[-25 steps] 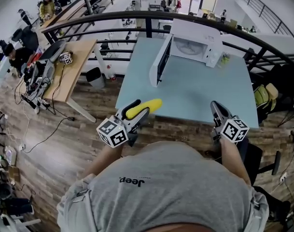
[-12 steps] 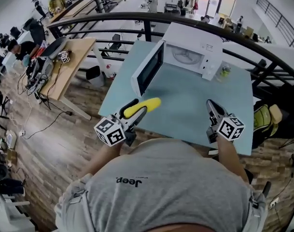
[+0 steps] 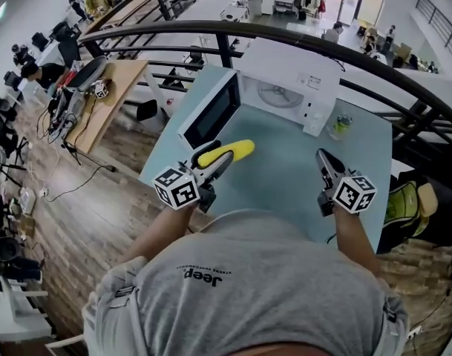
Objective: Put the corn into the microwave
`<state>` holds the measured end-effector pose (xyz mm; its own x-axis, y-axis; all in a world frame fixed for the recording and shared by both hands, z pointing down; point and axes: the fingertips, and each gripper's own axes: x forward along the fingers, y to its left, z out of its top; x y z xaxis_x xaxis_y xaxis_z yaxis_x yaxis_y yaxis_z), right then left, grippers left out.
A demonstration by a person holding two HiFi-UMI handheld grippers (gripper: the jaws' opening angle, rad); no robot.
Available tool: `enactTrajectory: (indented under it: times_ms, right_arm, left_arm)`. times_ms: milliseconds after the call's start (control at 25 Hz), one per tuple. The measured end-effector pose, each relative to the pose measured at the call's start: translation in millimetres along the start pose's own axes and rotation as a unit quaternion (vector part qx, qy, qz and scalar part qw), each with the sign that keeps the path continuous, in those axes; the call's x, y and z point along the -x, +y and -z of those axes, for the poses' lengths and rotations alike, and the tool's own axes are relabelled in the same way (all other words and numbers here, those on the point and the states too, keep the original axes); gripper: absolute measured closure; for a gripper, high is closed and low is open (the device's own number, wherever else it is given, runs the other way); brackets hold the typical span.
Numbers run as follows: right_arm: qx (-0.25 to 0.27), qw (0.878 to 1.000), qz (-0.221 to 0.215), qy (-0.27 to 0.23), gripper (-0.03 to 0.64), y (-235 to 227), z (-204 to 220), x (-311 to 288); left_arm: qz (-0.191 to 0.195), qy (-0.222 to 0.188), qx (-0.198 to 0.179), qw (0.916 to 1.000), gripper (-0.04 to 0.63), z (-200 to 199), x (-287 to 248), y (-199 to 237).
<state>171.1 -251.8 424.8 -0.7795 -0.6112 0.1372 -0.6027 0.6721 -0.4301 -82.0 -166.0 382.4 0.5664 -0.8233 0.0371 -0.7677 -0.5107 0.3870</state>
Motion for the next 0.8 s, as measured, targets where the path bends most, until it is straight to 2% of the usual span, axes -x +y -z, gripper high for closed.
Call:
enactTrajectory:
  times_ms: [320, 560, 800]
  right_arm:
    - [-0.003, 1.000, 0.004, 0.012, 0.598, -24.9, 0.4, -33.9]
    - [0.013, 0.998, 0.051, 0.024, 0.598, -30.9, 4.6, -70.6]
    - [0.015, 0.997, 0.071, 0.030, 0.598, -31.9, 12.5, -103.6]
  left_arm:
    - [0.002, 0.026, -0.025, 0.9993, 0.348, -8.5, -49.6, 27.7]
    - [0.039, 0.049, -0.040, 0.9972, 0.348, -3.1, -87.5, 67.6]
    - [0.048, 0.065, -0.050, 0.9955, 0.348, 5.4, -131.7, 105.4]
